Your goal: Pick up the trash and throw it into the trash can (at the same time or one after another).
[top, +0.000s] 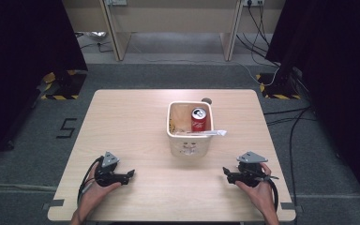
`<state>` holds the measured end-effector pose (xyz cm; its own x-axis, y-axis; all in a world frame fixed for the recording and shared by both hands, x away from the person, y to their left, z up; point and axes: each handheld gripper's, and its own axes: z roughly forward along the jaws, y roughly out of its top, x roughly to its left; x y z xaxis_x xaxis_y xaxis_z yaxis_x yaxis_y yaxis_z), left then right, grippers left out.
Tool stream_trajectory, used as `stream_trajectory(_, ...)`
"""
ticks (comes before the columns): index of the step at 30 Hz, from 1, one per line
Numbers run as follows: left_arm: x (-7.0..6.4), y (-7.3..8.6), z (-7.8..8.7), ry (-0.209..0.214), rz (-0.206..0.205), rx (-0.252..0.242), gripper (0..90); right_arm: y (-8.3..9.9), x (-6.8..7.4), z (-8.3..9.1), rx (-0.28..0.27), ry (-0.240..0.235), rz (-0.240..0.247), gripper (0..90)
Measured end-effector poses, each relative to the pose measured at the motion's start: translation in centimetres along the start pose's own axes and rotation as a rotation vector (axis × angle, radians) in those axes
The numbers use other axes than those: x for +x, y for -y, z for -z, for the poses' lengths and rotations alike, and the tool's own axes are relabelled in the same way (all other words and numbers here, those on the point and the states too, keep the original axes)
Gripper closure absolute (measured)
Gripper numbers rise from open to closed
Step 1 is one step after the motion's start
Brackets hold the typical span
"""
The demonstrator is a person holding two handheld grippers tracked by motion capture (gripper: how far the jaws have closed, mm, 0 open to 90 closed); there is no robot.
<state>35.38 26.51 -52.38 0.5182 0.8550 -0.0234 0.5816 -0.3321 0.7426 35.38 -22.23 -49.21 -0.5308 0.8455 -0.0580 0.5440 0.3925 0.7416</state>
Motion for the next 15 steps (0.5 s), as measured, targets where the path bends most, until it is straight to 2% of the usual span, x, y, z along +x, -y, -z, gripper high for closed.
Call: stream_trajectory(15,0.0,0.0,0.0,0.0,0.0,0.0,13.4,1.5,0.2,0.1,0.015,-0.01,-0.01,19.5)
